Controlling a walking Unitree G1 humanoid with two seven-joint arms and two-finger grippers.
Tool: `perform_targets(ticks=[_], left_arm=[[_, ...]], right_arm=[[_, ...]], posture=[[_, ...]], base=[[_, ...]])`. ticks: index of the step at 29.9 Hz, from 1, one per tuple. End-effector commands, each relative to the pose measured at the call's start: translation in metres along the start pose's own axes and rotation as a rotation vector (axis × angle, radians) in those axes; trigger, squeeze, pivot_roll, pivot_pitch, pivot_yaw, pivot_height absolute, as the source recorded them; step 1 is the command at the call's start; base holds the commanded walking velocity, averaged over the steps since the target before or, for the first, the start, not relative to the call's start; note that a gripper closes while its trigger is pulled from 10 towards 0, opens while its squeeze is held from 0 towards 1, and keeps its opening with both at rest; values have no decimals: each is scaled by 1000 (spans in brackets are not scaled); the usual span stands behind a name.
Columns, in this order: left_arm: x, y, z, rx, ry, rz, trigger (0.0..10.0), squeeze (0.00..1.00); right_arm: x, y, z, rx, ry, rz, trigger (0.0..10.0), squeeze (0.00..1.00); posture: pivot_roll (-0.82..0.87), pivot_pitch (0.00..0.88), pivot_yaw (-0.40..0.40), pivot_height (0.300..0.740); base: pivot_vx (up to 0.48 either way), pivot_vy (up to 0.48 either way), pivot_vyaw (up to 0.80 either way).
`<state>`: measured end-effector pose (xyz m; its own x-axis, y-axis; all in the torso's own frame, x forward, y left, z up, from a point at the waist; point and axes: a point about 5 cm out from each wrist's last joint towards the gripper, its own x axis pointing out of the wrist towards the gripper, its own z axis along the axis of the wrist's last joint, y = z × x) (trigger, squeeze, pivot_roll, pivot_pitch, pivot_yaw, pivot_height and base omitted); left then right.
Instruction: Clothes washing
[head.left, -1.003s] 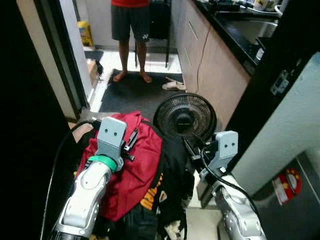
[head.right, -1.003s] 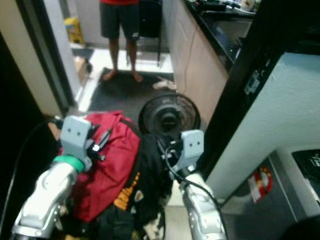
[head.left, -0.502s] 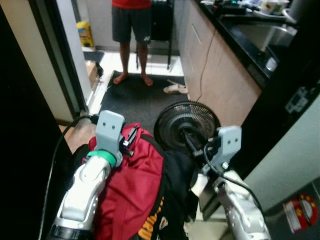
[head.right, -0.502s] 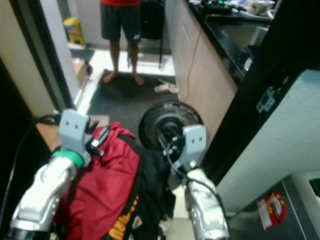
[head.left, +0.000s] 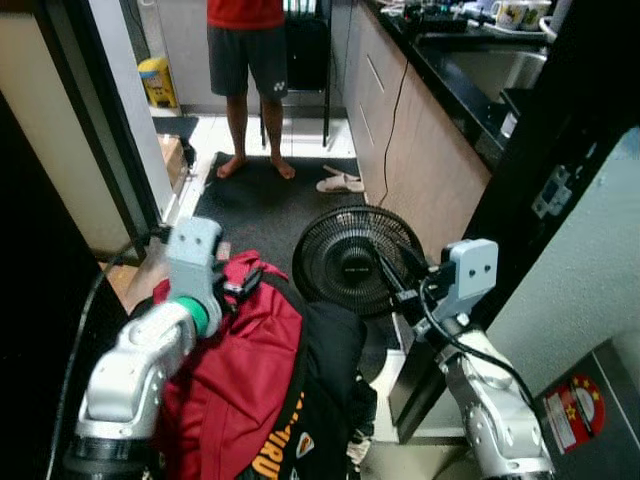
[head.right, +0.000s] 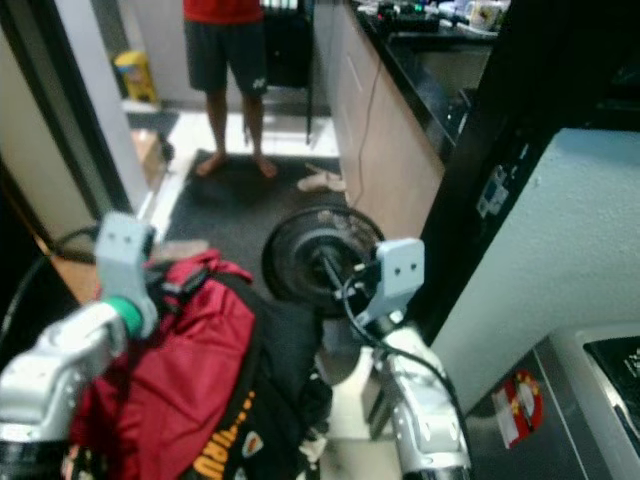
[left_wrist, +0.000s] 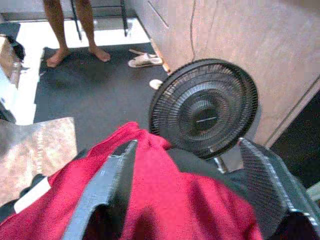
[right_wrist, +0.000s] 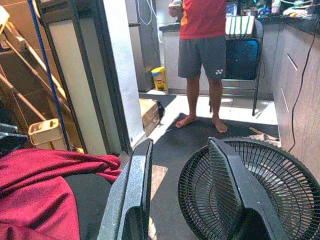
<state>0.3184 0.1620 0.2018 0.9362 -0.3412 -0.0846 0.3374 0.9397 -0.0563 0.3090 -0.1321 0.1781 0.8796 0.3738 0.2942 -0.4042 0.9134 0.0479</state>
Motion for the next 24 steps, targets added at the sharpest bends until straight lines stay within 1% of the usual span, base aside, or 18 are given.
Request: perform_targets(ticks=[1,2,3,4,5,6,7,11,12,15,17,18,19,20,21,22,23,24], left_arm=[[-5,14,3,9,24,34,10000,1000],[-7,19,2,24,37,42,10000,1000],[-9,24,-5,34,69,54,10000,937],[-10,26,-10,37,94,59,10000,0],[-10,26,-10,37,94,59,10000,0],[-12,29,-19,51,134,58,10000,0],[-12,29,-19,51,134,58,10000,0],[-20,31,-54,117,283,25,10000,0],[-20,31,-54,117,283,25,10000,0],[-30,38,-67,161,352,20,10000,0],[-34,42,-70,171,370,25,10000,0],[-37,43,-71,174,377,26,7843,0],[-37,43,-71,174,377,26,7843,0],[-38,44,-71,169,376,24,5059,0],[-39,43,-70,159,363,23,1216,0],[-39,43,-70,159,363,23,1216,0],[-39,42,-67,151,345,18,0,0],[-38,40,-65,149,329,14,0,0]], right_arm=[[-1,0,-3,9,25,10,10000,0],[-1,0,-4,10,27,12,10000,0],[-2,0,-5,10,34,14,10000,0],[-2,0,-6,10,38,16,10000,0],[-2,0,-6,10,38,16,10000,0],[-3,0,-7,11,43,16,10000,0],[-3,0,-7,11,43,16,10000,0],[-4,0,-11,12,61,21,10000,0],[-4,0,-11,12,61,21,10000,0],[-5,0,-11,12,64,21,10000,0],[-5,0,-11,12,66,20,10000,0],[-6,0,-11,12,67,20,10000,0],[-6,0,-11,12,67,20,10000,0],[-6,0,-11,13,68,21,10000,0],[-7,0,-11,13,68,21,10000,0],[-7,0,-11,13,68,21,10000,0],[-6,0,-12,14,69,22,10000,0],[-6,0,-12,15,69,23,10000,0]], posture=[[-34,57,24,740],[-34,57,24,740],[-34,57,24,740],[-34,57,24,740],[-34,57,24,740],[-33,60,19,740],[-33,60,19,740],[-32,63,16,740],[-32,63,16,740],[-38,65,17,740],[-38,65,17,740],[-42,67,16,740],[-42,67,16,740],[-42,67,16,740],[-40,67,15,740],[-40,67,15,740],[-38,64,13,740],[-36,62,12,740]], base=[[0,0,0],[0,0,0],[0,0,0],[0,0,0],[0,0,0],[0,0,0],[0,0,0],[0,0,0],[0,0,0],[0,0,0],[0,0,0],[0,0,0],[0,0,0],[0,0,0],[0,0,0],[0,0,0],[0,0,0],[0,0,0]])
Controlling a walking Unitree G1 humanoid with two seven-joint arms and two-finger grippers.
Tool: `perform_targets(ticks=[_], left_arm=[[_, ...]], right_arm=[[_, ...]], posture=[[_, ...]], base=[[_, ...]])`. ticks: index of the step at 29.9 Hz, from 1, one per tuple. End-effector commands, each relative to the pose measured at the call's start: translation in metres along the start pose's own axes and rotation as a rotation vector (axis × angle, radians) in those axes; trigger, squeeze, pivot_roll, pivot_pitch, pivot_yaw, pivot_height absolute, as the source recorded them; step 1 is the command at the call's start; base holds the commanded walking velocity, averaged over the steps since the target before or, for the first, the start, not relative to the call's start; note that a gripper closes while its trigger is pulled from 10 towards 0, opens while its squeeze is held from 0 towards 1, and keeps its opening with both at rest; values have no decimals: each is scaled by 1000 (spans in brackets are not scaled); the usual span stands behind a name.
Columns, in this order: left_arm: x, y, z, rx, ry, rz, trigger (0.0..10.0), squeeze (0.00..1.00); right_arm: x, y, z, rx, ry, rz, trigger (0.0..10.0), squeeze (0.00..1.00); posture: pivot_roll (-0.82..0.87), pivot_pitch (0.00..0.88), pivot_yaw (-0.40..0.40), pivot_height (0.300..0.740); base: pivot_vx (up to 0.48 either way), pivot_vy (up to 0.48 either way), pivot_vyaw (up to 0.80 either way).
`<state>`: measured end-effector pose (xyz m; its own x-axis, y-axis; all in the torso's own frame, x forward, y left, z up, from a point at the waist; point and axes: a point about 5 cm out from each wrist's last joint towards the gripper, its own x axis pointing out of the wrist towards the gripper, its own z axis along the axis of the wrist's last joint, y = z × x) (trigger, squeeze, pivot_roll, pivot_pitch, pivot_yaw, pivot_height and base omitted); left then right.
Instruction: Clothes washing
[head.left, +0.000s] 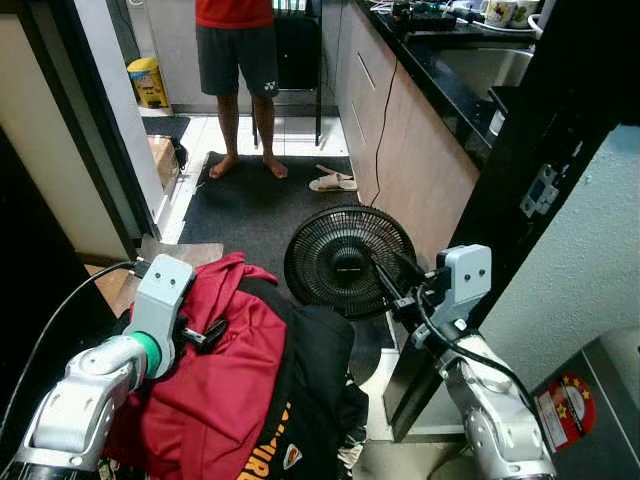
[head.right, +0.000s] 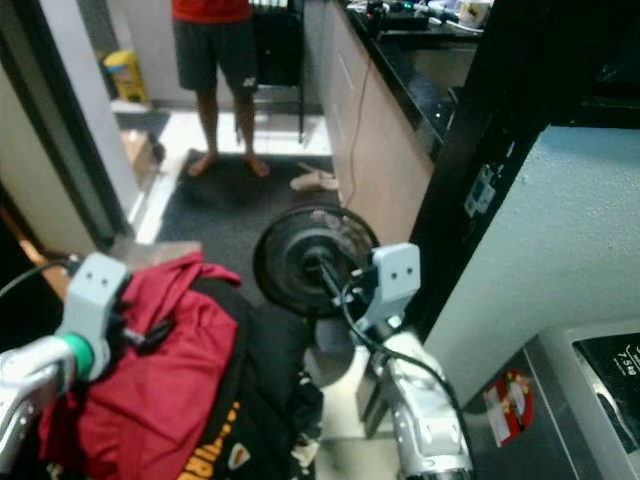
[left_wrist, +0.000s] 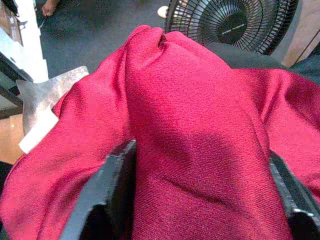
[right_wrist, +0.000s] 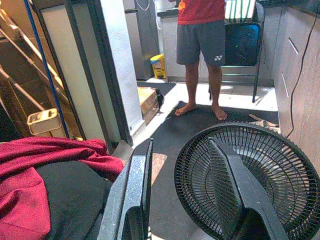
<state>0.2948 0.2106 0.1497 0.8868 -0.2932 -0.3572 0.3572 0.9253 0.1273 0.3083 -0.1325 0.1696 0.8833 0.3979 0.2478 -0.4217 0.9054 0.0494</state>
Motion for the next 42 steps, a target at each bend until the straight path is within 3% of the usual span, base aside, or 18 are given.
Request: perform_targets(ticks=[1,11,13,20,23,26,27,29,31,36,42], left_arm=[[0,-6,-8,-6,7,-18,0,0],[2,-6,-2,68,-56,24,0,0],[2,-5,8,85,-117,57,0,0],[1,-5,19,107,-188,96,0,0],[-6,-7,43,88,-347,130,0,0],[-9,-10,56,52,-422,132,196,0],[-13,-16,71,27,-501,113,10000,0],[-20,-31,95,-13,-615,52,10000,0],[-20,-31,95,-13,-615,52,10000,0],[-33,-76,127,-31,-762,-185,10000,0],[-36,-85,134,-42,-792,-238,10000,0]], right_arm=[[-1,2,-4,9,18,10,10000,0],[0,5,-4,13,15,19,10000,0],[0,5,-4,14,17,20,10000,0],[-1,5,-4,17,14,18,10000,0],[-1,4,0,21,0,11,10000,0],[0,4,3,26,-14,8,10000,0],[2,4,8,33,-34,6,10000,0],[6,6,19,43,-76,6,10000,0],[6,6,19,43,-76,6,10000,0],[12,9,48,44,-187,7,10000,0],[13,10,59,43,-227,2,10000,0]], posture=[[-36,62,12,740],[-35,58,10,740],[-42,54,12,740],[-42,54,12,740],[-44,56,17,740],[-44,56,17,740],[-41,57,16,740],[-41,57,16,740],[-41,57,16,740],[-39,55,16,740],[-43,55,21,740]], base=[[0,0,0],[0,0,0],[0,0,0],[0,0,0],[0,0,0],[0,0,0],[0,0,0],[0,0,0],[0,0,0],[0,0,0],[0,0,0]])
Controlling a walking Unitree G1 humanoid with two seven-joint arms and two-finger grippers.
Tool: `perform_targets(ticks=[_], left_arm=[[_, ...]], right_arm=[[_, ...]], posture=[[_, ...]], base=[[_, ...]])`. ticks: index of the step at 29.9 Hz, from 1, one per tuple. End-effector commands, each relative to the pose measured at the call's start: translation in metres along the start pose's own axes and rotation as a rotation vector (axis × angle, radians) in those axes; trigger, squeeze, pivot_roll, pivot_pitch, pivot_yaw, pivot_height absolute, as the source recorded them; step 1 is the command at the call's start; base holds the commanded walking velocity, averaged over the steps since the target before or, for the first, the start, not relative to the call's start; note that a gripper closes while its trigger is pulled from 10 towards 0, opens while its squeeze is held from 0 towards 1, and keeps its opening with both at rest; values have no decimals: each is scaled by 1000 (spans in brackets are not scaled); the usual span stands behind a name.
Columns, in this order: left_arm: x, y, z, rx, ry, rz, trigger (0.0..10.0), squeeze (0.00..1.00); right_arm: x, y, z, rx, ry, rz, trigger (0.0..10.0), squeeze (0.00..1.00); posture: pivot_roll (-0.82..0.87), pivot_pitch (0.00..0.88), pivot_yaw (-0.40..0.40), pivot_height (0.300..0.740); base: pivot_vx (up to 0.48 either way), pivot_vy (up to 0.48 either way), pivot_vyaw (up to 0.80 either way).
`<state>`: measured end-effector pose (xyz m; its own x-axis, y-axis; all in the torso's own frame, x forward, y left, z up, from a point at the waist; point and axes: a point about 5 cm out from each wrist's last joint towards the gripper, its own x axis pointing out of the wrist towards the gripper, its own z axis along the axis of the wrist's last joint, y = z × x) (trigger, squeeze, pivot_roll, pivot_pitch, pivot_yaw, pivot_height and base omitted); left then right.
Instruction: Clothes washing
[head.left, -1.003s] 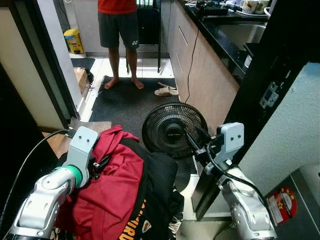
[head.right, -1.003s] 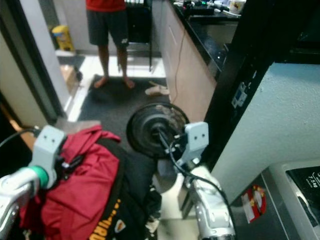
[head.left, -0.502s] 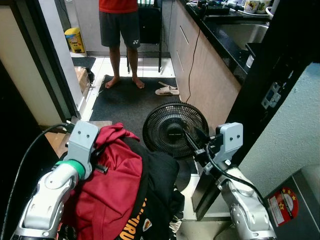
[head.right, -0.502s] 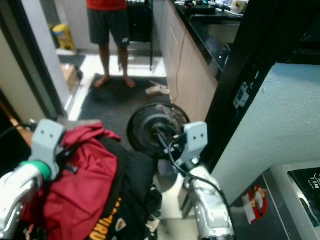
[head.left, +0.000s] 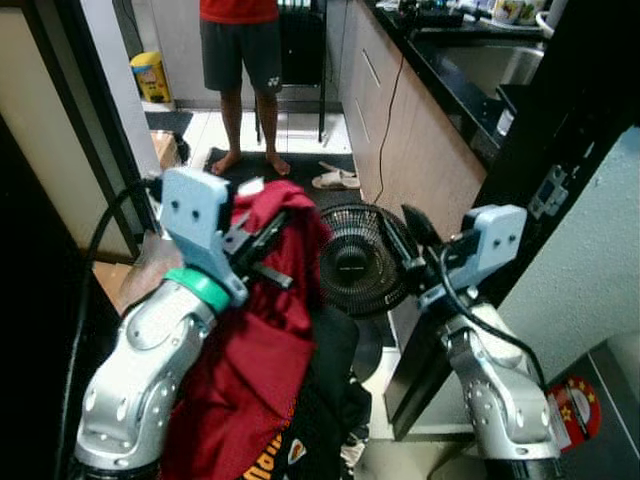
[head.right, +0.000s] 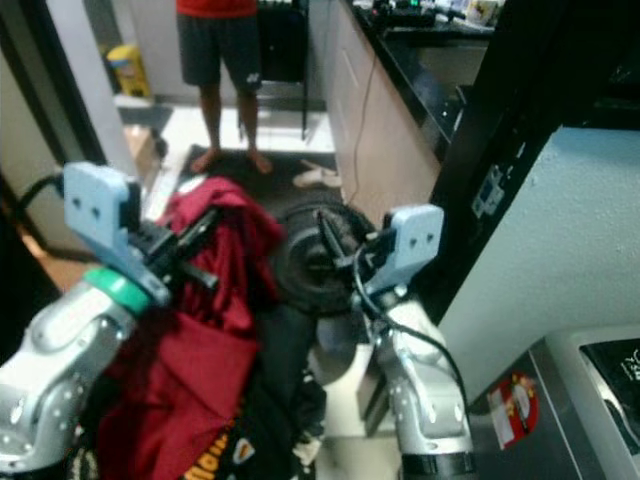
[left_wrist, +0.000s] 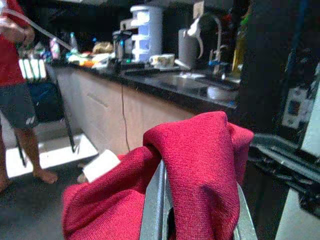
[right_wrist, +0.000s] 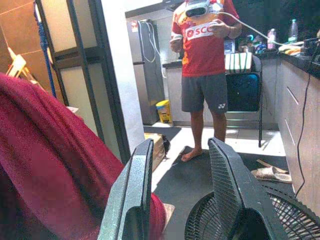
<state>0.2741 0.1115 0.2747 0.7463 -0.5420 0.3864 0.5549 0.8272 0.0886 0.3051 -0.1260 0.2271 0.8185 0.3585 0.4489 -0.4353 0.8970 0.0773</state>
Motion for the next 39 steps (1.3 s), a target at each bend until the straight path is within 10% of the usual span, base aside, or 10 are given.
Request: perform_targets(ticks=[1,39], left_arm=[[0,-1,0,4,4,-4,10000,0],[2,27,3,18,46,108,10000,0]], right_arm=[[0,-1,4,9,-13,-6,10000,0],[-1,-9,9,38,-25,-84,10000,0]], posture=[[-43,55,21,740],[-44,56,37,740]], base=[[0,0,0],[0,0,-585]])
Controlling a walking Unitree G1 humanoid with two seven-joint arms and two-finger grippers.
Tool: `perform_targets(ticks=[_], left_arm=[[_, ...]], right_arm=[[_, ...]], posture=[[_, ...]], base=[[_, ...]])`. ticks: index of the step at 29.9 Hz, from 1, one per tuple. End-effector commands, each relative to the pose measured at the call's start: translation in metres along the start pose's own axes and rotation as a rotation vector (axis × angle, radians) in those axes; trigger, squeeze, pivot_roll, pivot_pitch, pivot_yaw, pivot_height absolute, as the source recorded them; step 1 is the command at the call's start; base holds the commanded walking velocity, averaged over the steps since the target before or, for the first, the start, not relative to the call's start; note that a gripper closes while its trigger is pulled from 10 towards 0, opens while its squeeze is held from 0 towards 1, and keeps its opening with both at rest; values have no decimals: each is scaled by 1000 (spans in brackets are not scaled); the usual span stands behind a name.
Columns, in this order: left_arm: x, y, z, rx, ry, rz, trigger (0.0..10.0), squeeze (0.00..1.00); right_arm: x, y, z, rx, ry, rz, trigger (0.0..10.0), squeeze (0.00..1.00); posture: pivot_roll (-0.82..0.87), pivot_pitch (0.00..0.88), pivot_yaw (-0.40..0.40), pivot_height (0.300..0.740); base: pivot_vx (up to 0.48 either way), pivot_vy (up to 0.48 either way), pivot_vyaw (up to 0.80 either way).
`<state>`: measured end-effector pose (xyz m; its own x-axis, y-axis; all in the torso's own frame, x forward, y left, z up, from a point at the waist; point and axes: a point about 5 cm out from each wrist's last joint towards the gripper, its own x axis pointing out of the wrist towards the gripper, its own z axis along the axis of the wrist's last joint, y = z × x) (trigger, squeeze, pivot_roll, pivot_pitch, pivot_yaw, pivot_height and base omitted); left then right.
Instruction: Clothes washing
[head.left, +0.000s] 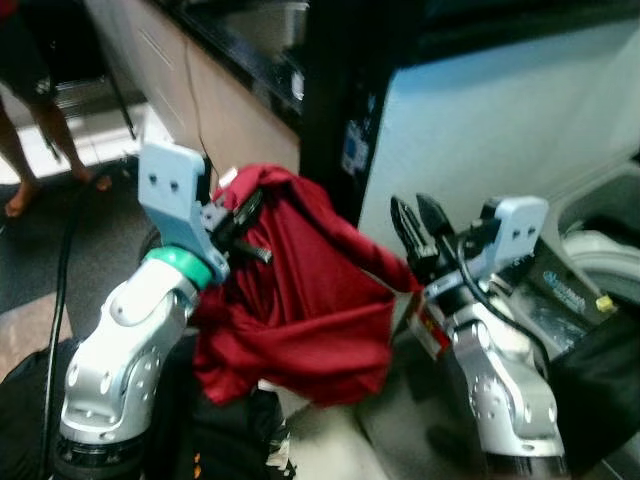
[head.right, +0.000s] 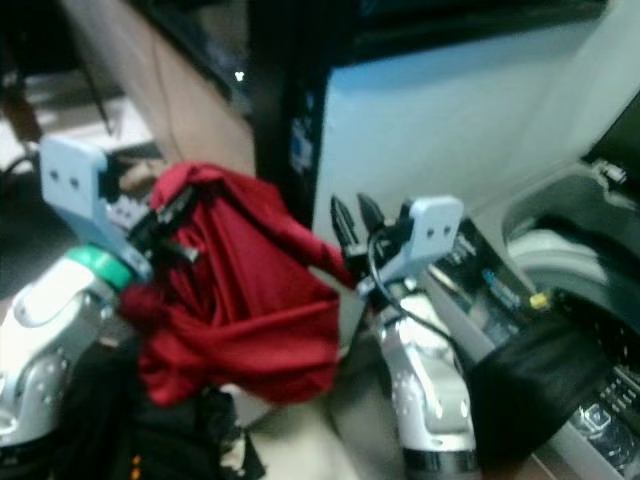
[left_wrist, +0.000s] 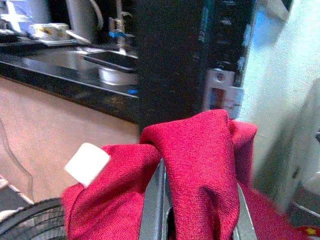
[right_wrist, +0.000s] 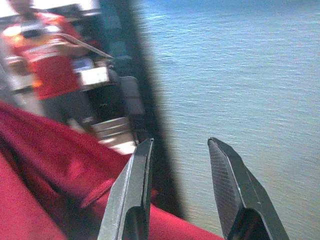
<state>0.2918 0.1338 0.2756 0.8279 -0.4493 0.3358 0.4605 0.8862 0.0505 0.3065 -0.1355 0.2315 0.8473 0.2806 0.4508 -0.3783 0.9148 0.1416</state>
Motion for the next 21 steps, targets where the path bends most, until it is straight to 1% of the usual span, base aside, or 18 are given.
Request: perform_targets(ticks=[1,12,21], left_arm=[[0,-1,5,12,-18,-9,10000,0],[0,0,5,12,-14,-2,10000,0],[2,1,9,1,-28,-1,10000,0]], right_arm=[[0,0,4,8,-14,-2,10000,0],[2,-1,9,14,-34,-7,10000,0],[5,0,15,18,-59,-6,10000,0]], posture=[[-44,56,37,740],[-43,53,36,740],[-46,49,35,740]], base=[[0,0,-769],[0,0,-775],[0,0,-775]])
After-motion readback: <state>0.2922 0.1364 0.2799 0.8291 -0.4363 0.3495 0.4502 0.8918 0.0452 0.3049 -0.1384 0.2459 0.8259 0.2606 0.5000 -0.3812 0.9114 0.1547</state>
